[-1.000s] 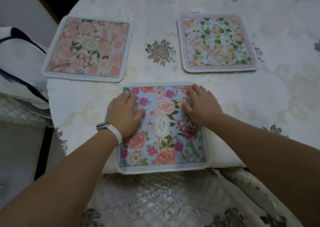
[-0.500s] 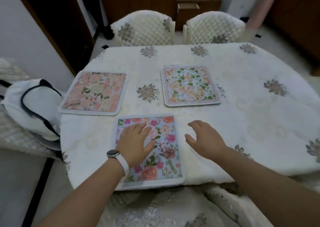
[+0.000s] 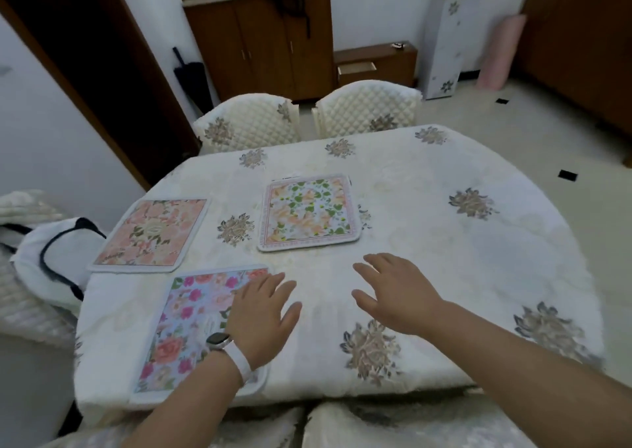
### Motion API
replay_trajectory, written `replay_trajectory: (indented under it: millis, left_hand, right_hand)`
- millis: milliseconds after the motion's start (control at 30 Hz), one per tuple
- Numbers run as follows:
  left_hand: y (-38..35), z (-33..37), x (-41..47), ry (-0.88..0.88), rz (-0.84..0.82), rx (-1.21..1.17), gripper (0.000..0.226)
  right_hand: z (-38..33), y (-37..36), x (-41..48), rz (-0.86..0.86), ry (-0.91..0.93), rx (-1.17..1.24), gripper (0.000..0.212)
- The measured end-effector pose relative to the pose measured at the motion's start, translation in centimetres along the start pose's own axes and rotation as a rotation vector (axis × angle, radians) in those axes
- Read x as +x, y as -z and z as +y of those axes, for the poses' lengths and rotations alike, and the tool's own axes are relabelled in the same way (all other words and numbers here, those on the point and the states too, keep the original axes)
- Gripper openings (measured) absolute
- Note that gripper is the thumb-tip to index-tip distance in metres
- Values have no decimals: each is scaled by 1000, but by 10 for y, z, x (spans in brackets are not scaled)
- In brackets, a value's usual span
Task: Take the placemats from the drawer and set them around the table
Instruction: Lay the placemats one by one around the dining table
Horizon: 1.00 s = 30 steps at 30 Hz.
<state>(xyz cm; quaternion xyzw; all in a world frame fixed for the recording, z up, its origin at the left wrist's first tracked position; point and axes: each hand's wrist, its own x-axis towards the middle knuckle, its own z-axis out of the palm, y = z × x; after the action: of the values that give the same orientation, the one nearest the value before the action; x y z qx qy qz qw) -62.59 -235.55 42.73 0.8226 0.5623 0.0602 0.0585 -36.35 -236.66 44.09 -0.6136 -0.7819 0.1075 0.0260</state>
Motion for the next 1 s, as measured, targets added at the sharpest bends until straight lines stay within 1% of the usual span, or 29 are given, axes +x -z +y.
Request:
replay_trajectory:
  millis: [100, 200, 267, 467, 700, 867, 1000]
  left_hand:
    - [2, 49, 6, 11, 17, 6, 57]
    - [10, 87, 13, 3, 35, 9, 58]
    - [15, 106, 19, -17, 59, 12, 56]
    - [16, 135, 37, -85, 90, 1, 54]
    - [5, 167, 64, -151, 122, -104, 51]
    - [-5, 197, 83, -202, 105, -118, 54]
    - [-11, 228, 94, -235, 96, -109, 53]
  right_hand:
    - [38, 20, -22, 14, 25, -10, 79]
    - [67, 35, -41, 16, 15, 11, 62]
    - [82, 43, -49, 15, 8, 16, 57]
    - [111, 60, -64, 26, -58, 21, 55]
    - [139, 72, -82, 31, -177, -38, 53]
    - [170, 81, -93, 39, -274, -35, 55]
    - [199, 84, -105, 64, -304, -8, 56]
